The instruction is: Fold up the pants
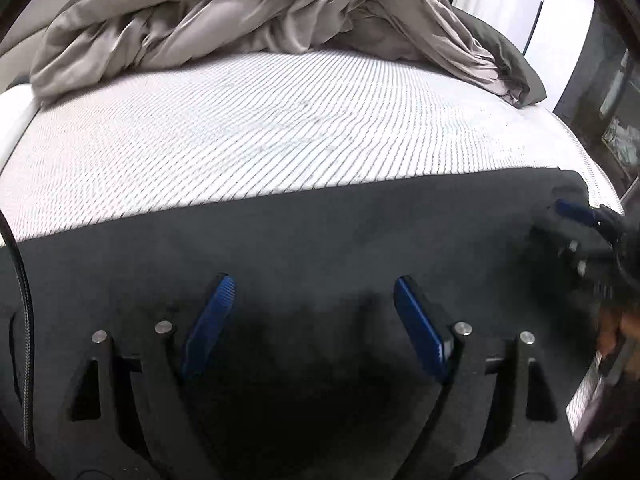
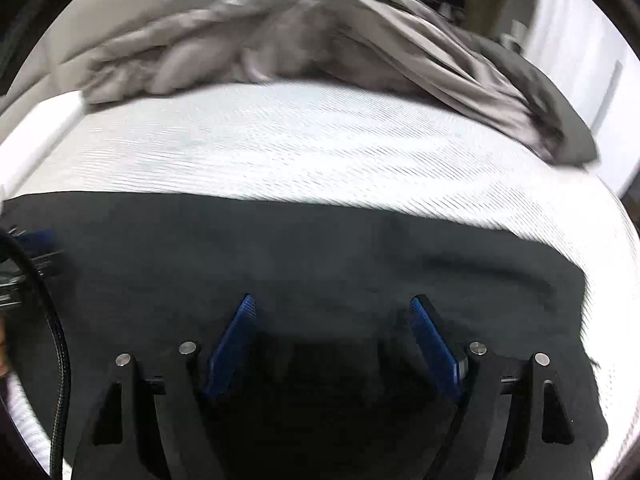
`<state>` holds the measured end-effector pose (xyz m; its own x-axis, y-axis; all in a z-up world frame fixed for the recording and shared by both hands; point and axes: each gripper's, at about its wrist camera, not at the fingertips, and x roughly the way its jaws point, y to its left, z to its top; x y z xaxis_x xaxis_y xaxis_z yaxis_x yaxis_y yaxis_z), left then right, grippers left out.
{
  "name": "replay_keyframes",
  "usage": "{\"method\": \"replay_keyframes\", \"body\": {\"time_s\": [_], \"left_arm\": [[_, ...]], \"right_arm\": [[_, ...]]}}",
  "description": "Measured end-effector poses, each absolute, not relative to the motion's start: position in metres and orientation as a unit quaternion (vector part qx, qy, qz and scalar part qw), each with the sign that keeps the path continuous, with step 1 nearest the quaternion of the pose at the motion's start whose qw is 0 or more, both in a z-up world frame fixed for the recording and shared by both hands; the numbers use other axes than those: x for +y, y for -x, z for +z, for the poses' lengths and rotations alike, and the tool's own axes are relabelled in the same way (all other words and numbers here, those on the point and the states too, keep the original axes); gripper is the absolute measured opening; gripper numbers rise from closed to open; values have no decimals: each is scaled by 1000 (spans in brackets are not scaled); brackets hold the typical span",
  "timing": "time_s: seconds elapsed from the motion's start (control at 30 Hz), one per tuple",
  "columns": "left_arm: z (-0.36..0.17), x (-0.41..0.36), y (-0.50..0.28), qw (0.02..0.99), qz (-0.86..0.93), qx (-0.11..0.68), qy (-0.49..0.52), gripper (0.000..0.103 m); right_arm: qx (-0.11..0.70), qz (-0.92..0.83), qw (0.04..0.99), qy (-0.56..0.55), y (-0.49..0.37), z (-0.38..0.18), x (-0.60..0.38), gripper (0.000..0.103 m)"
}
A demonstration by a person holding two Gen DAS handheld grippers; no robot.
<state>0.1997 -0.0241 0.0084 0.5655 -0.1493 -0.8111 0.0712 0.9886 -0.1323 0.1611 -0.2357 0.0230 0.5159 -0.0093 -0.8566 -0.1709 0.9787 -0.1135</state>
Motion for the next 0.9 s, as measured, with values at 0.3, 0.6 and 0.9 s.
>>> {"method": "replay_keyframes", "body": {"time_s": [0.3,0.6,0.9], "left_arm": [[-17,-17,-212,872,-40,488,-18,81],[1,16,-213,888,-19,455,63,82],[-26,-18,-237,877,-22,479,31,83]], "right_arm": [[516,107,834,162,-161,-18,-166,83],[492,-20,864,110,-173,9,-235,82],[513,81,845,123,-195,-23,-148,71]]}}
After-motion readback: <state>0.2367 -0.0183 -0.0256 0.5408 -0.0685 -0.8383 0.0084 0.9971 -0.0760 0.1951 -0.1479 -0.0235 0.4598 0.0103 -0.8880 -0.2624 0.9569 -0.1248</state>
